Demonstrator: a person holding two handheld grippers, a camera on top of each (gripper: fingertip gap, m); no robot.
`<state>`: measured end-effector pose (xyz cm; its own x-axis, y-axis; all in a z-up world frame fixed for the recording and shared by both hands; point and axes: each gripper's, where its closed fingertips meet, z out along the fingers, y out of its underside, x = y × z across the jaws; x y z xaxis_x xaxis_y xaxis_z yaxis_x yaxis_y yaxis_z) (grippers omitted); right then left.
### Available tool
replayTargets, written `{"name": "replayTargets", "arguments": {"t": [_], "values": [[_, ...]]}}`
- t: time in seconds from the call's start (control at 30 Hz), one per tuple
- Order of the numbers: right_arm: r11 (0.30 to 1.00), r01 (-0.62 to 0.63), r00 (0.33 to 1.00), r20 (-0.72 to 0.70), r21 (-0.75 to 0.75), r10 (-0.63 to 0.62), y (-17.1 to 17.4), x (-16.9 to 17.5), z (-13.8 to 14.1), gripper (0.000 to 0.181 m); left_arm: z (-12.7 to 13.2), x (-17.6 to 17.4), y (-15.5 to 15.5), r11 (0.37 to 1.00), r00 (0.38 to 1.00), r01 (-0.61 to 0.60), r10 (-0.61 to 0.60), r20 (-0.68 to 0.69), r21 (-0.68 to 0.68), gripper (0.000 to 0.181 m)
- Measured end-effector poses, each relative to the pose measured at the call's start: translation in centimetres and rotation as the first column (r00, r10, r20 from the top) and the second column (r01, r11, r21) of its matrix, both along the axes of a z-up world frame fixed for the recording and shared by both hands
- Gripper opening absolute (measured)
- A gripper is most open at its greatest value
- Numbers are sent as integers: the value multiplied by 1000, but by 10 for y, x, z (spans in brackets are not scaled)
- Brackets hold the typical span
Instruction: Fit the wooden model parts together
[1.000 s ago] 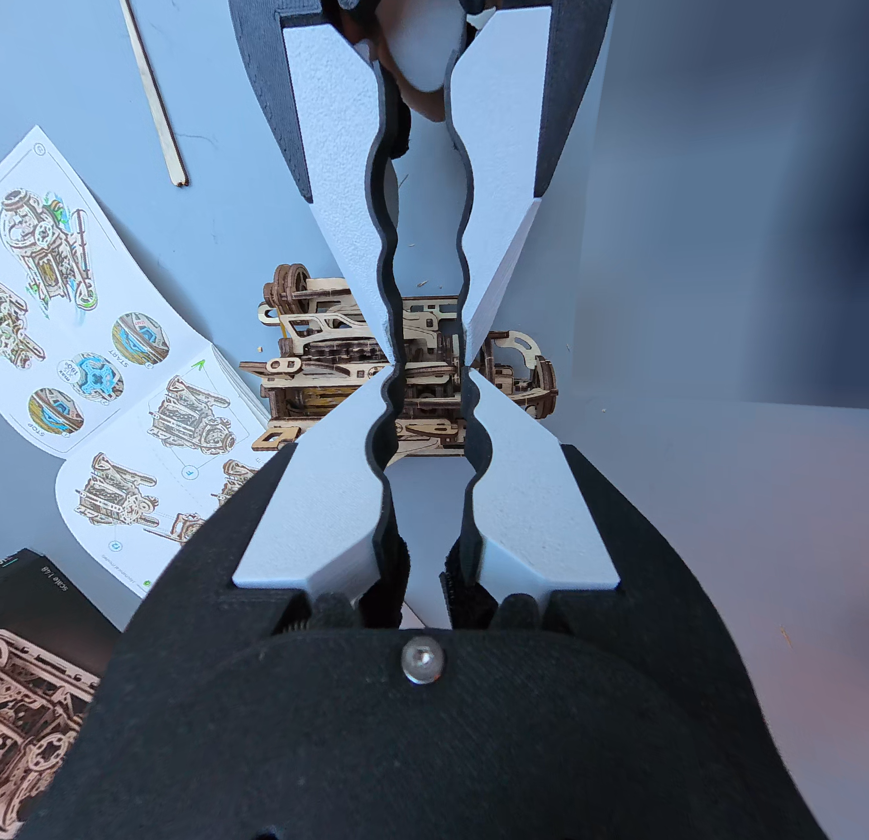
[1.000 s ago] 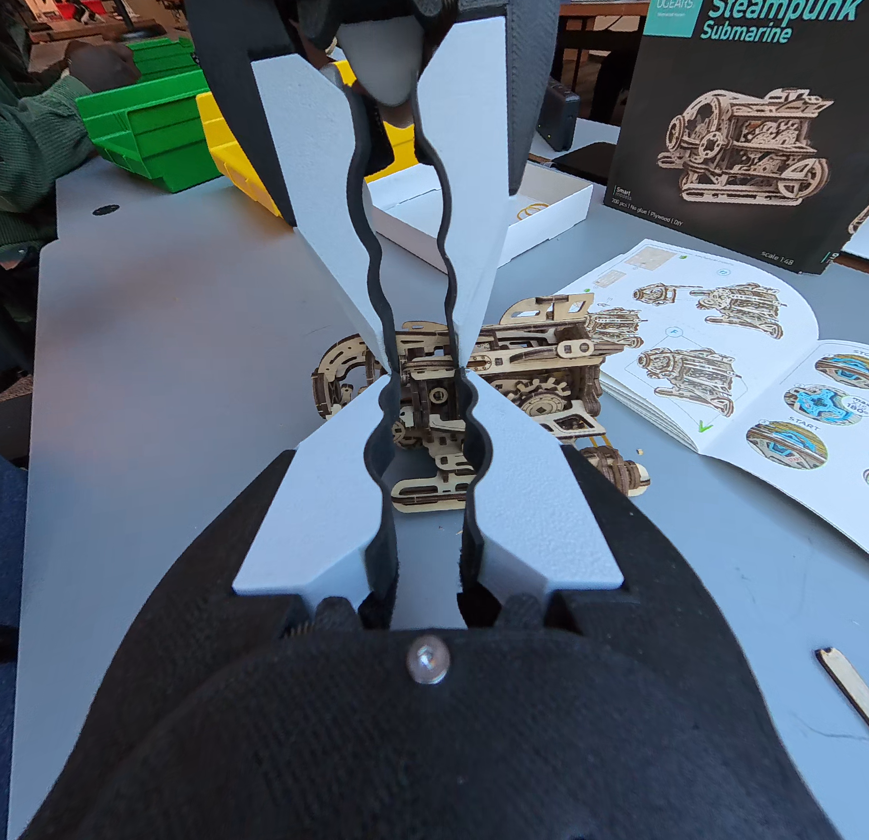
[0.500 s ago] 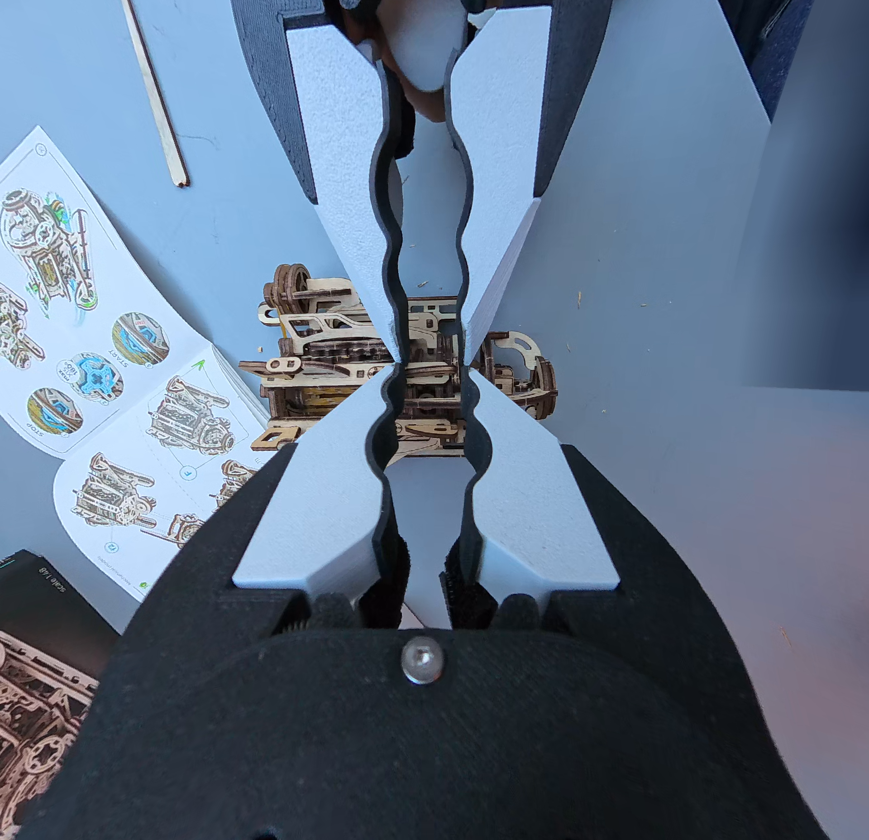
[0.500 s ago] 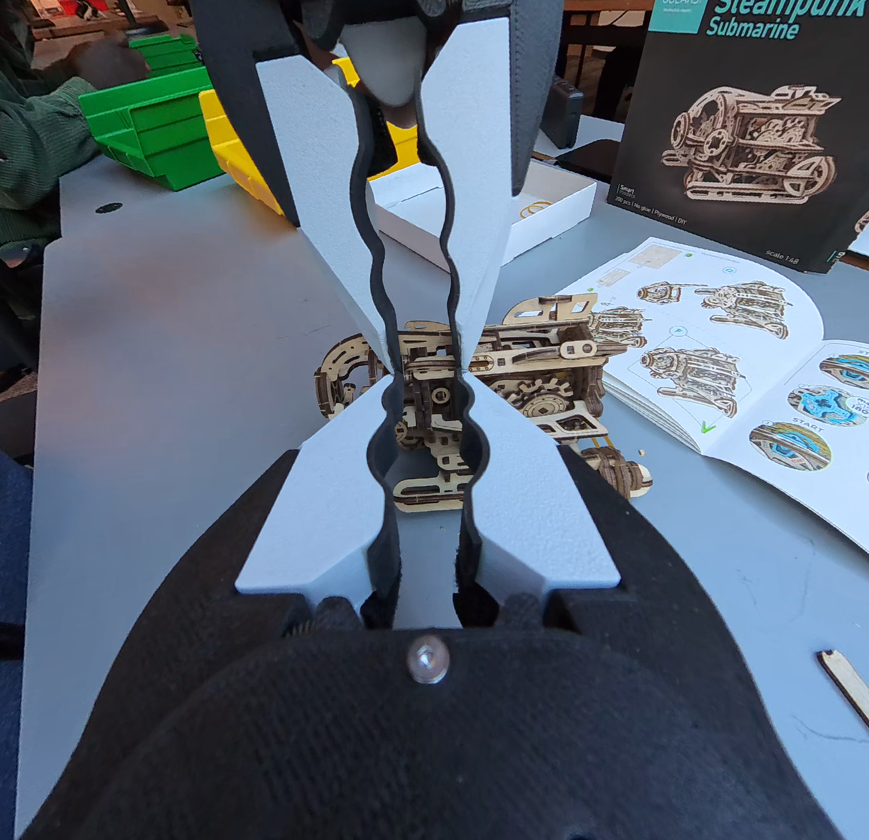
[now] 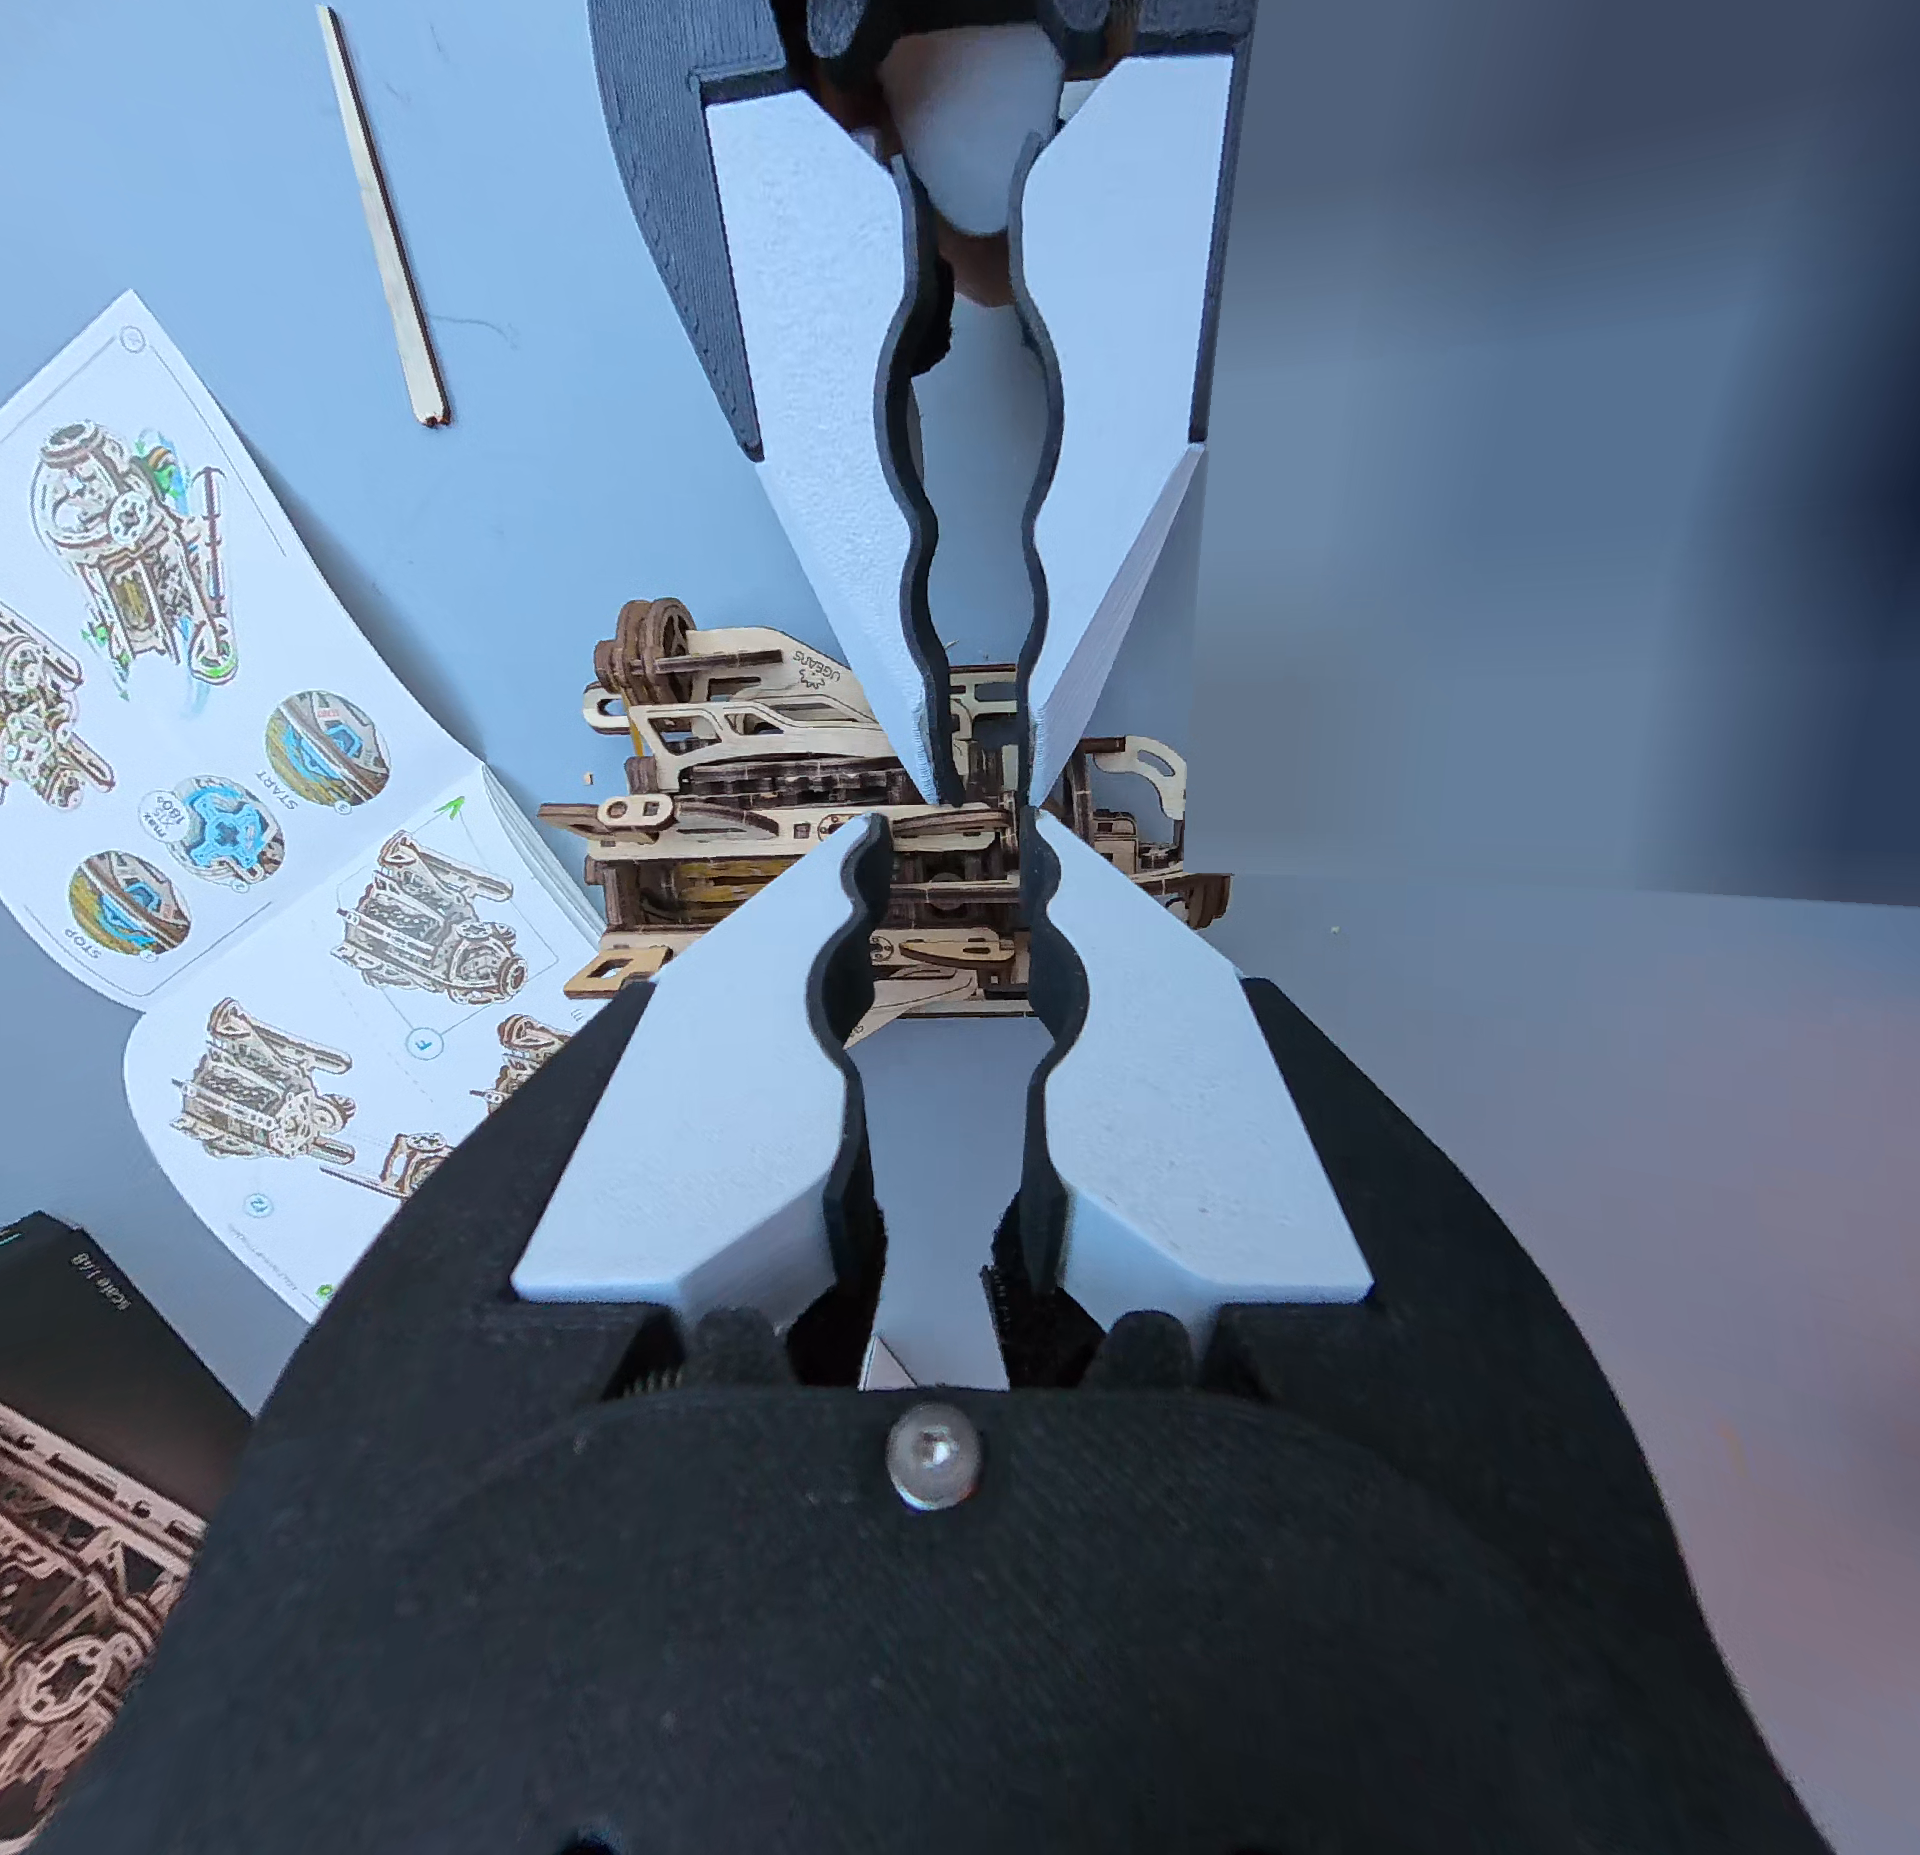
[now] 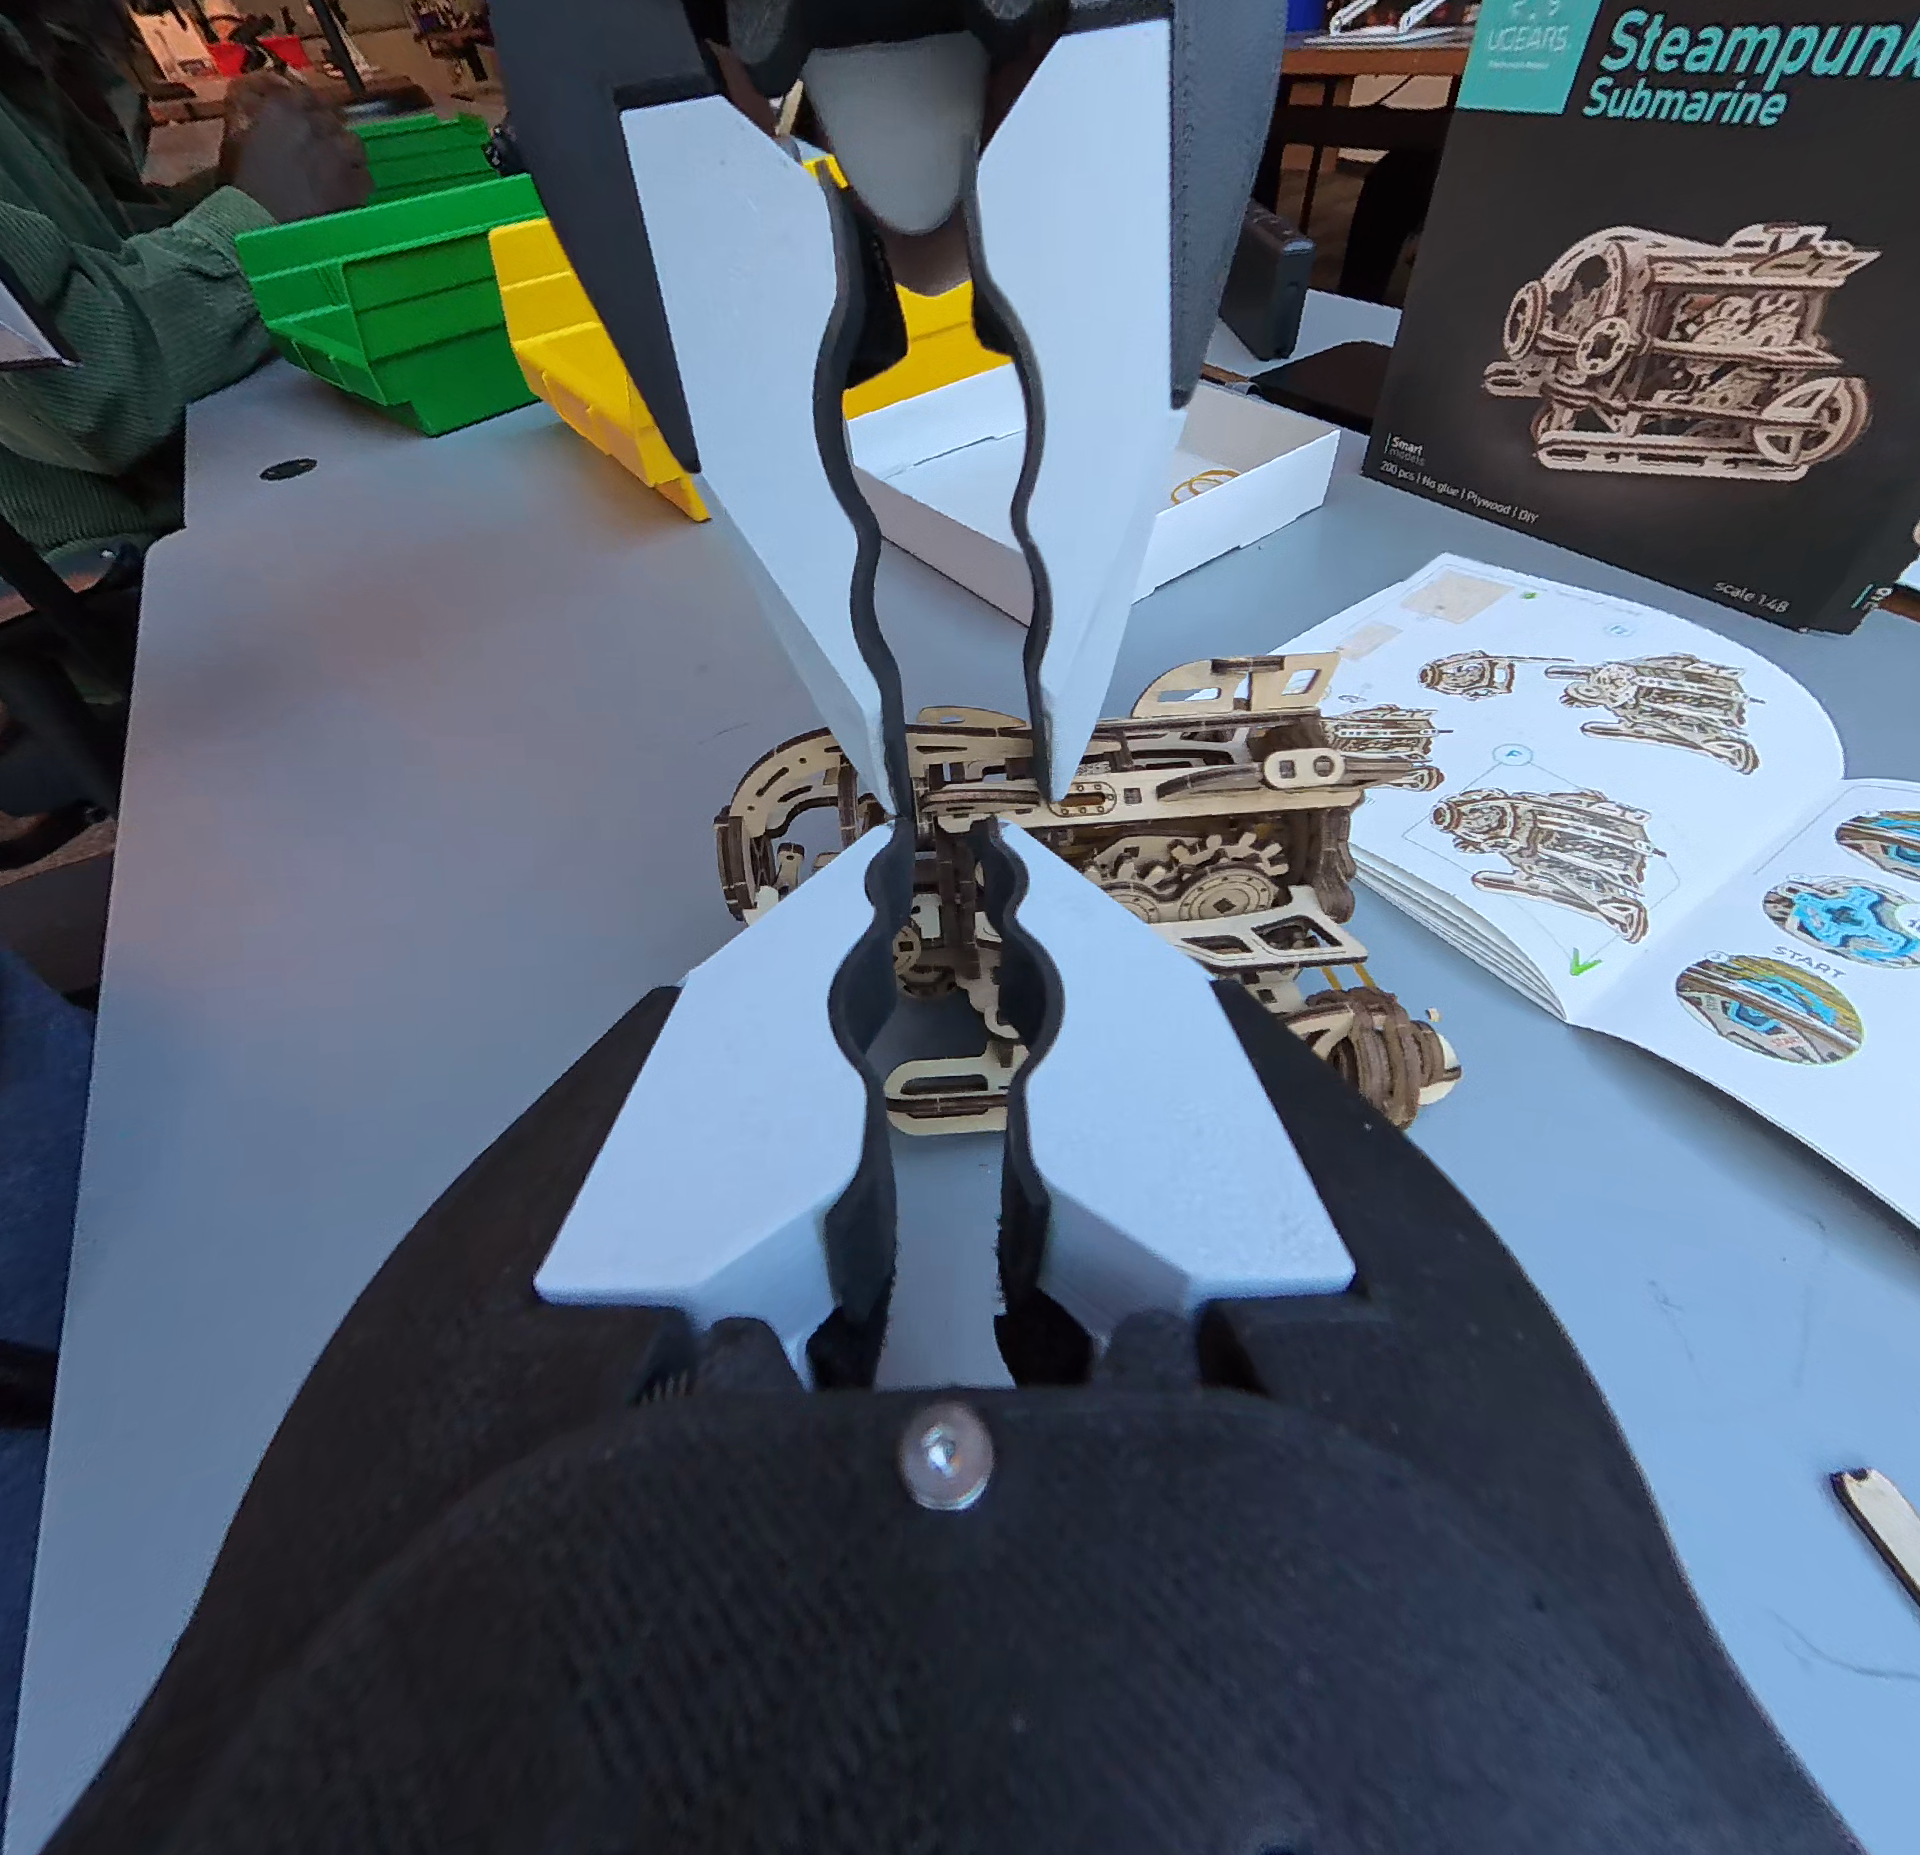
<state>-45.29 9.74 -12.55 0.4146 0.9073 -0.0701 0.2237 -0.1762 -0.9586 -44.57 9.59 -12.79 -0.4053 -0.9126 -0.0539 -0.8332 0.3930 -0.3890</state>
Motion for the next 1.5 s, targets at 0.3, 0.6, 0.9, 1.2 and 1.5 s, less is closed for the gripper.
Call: {"name": "replayTargets", "arguments": {"t": [0.3,0.6,0.9,1.2,1.5], "values": [[999,12,1000,23,39,-12,0,3,-3,20,22,0,8,996,993,-77,80,91,-43,25],[996,43,999,-14,82,-42,1,12,6,23,48,-20,14,962,920,-265,271,282,-61,24],[983,119,992,-63,143,-111,-19,43,22,23,24,-55,-17,856,765,-399,508,395,-328,35],[924,328,919,158,198,-360,-35,140,3,30,-26,-63,-32,791,664,-507,612,430,-342,36],[988,143,931,333,52,-152,-47,157,-45,23,-34,-45,-31,744,597,-523,667,445,-415,27]]}}
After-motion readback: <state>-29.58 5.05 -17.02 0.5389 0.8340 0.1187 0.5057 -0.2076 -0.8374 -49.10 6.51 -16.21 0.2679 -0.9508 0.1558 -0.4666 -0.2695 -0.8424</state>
